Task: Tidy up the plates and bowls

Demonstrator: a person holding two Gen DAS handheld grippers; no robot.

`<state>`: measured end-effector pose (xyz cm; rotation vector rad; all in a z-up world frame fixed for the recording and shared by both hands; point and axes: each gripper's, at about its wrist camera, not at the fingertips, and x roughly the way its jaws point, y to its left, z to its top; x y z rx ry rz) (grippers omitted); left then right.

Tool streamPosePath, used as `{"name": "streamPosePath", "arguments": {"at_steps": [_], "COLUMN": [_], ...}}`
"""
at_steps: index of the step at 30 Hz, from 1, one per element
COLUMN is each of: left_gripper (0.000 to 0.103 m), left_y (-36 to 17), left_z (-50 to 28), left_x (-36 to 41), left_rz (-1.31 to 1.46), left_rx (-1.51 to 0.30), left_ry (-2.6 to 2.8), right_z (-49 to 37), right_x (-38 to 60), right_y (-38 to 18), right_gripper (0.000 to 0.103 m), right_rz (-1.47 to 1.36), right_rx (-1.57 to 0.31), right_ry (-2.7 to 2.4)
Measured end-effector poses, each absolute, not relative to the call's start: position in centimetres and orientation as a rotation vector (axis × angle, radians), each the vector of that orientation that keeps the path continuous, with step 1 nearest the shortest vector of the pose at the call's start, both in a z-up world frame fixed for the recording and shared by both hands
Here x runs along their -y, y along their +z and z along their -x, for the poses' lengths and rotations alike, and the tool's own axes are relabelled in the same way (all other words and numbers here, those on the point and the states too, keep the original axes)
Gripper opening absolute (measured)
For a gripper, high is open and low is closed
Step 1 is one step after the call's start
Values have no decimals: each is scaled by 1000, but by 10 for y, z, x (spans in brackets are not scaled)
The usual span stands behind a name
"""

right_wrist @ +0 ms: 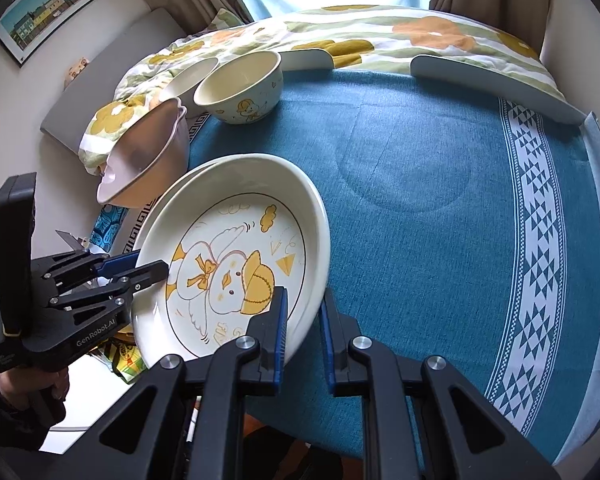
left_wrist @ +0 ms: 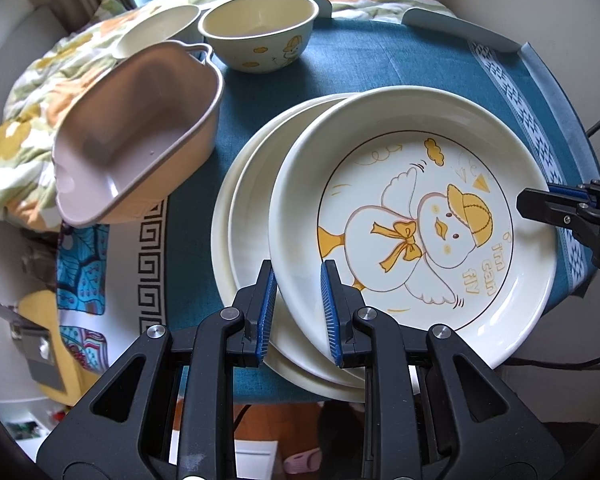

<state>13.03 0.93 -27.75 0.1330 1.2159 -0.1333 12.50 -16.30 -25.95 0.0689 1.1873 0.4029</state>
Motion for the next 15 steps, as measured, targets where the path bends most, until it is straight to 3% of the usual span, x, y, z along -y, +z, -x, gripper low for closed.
{"name": "streamPosePath", "arguments": {"at_steps": [15], "left_gripper": [19], "left_y": [-270], "left_z": [-119], "left_x": [-1], "left_rz": [-300], "left_rx": [-1171], "left_ry": [-62], "right_z": [-128], "right_x": [149], "right_y": [-265], "right_gripper": [14], "right_rz": [-6], "right_rx": [-1189], "right_ry": [392]}}
